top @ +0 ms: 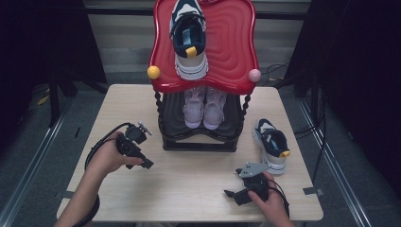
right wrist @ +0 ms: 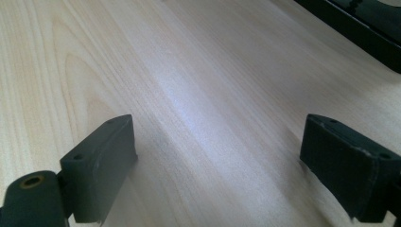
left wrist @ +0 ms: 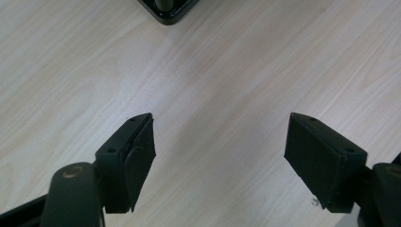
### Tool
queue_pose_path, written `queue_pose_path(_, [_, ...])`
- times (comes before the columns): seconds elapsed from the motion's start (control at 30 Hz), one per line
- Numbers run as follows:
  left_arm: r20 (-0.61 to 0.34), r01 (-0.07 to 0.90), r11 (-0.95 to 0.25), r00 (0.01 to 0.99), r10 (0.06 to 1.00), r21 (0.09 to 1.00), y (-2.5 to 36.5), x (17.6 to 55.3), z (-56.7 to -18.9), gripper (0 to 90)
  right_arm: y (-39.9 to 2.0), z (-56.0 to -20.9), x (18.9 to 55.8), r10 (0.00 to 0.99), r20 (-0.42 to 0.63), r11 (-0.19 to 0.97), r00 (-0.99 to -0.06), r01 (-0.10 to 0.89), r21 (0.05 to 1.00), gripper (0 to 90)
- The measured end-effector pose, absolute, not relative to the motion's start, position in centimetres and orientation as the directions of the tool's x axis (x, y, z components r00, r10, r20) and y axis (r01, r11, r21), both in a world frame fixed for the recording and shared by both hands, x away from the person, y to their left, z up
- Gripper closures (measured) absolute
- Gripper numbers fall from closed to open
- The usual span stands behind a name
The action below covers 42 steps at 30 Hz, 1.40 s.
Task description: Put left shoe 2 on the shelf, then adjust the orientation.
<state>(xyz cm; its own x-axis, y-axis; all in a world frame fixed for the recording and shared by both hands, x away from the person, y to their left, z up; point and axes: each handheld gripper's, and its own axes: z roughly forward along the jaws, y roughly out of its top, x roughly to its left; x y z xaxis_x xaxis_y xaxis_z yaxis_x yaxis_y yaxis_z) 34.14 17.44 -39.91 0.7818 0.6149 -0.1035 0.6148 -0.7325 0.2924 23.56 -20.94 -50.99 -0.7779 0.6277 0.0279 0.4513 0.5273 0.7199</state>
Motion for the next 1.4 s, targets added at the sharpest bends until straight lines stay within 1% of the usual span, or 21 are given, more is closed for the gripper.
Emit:
queue_pose_path(0.17, [-0.115, 0.616, -0.724, 0.780, 0.615, 0.311, 17.3, 33.9, -41.2, 24.8, -20.9, -51.0, 23.6, 0.628, 0.028, 0.527, -0.778, 0.451, 0.720, 10.7])
queue_pose_path(0.43, [-0.088, 0.604, -0.707, 0.780, 0.620, 0.366, 17.4, 33.5, -42.5, 24.4, -20.9, -51.0, 23.6, 0.628, 0.027, 0.527, -0.778, 0.451, 0.720, 10.8])
queue_pose_path(0.7, [-0.090, 0.607, -0.695, 0.774, 0.627, 0.386, 17.6, 33.1, -44.3, 24.1, -20.9, -51.0, 23.6, 0.628, 0.027, 0.527, -0.778, 0.451, 0.720, 10.8])
queue_pose_path(0.93, [-0.052, 0.592, -0.694, 0.775, 0.630, 0.409, 17.5, 32.7, -45.5, 23.3, -20.9, -51.0, 23.5, 0.629, 0.028, 0.526, -0.777, 0.452, 0.720, 10.8])
queue_pose_path(1.03, [-0.057, 0.589, -0.684, 0.774, 0.631, 0.430, 17.8, 32.6, -46.1, 23.0, -20.9, -51.0, 23.5, 0.629, 0.028, 0.526, -0.777, 0.452, 0.720, 10.8])
queue_pose_path(1.23, [-0.063, 0.610, -0.640, 0.745, 0.665, 0.467, 18.3, 32.4, -47.0, 22.6, -20.9, -51.0, 23.6, 0.628, 0.027, 0.527, -0.778, 0.451, 0.720, 10.8])
queue_pose_path(1.33, [-0.057, 0.609, -0.623, 0.736, 0.675, 0.491, 18.4, 32.1, -47.4, 22.4, -20.9, -51.0, 23.6, 0.628, 0.027, 0.527, -0.778, 0.451, 0.720, 10.7])
queue_pose_path(1.4, [-0.030, 0.589, -0.619, 0.736, 0.676, 0.520, 18.4, 31.9, -47.7, 22.4, -20.9, -51.0, 23.6, 0.628, 0.027, 0.527, -0.778, 0.451, 0.720, 10.7])
